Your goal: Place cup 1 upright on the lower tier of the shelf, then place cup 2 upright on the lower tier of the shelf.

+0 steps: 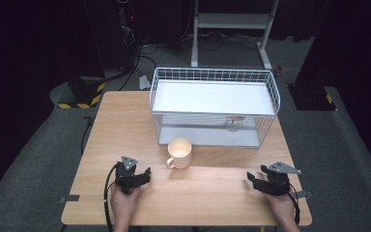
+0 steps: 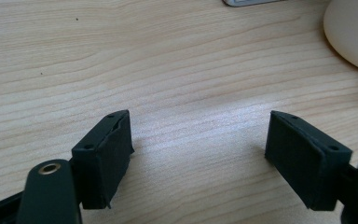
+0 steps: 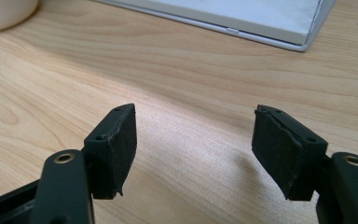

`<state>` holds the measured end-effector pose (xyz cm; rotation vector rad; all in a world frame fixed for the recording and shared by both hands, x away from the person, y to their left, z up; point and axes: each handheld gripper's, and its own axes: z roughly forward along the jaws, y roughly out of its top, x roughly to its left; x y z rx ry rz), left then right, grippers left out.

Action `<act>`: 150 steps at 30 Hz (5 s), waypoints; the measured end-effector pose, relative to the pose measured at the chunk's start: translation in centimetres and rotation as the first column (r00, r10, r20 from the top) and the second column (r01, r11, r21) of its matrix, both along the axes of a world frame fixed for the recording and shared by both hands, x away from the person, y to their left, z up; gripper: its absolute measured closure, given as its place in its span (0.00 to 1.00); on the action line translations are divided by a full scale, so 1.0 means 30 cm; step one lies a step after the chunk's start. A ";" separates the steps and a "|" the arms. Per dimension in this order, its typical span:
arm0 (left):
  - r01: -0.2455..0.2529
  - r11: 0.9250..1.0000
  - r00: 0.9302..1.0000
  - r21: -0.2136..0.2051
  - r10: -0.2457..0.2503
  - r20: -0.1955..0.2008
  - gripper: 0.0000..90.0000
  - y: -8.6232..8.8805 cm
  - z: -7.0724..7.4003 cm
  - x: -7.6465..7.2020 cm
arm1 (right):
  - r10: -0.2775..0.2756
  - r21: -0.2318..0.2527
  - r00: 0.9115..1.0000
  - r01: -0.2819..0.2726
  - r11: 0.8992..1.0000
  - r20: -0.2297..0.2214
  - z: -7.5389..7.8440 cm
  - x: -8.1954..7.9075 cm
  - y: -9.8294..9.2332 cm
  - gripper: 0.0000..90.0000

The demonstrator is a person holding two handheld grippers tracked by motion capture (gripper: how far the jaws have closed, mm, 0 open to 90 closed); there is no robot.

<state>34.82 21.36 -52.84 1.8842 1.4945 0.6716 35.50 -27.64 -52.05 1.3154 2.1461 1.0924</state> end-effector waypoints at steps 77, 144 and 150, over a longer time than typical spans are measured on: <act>0.249 0.963 0.968 -0.104 -0.250 0.004 0.02 -0.199 0.061 -0.051 | -0.005 -0.119 0.999 -0.001 0.993 -0.054 -0.010 0.015 0.036 0.24; 0.259 0.961 0.965 -0.098 -0.255 0.054 0.02 -0.329 0.128 0.132 | -0.006 -0.120 0.999 -0.001 0.993 -0.054 -0.011 0.012 0.038 0.24; 0.263 0.961 0.964 -0.085 -0.259 0.053 0.03 -0.345 0.126 0.143 | -0.006 -0.120 0.999 -0.001 0.993 -0.054 -0.011 0.012 0.038 0.24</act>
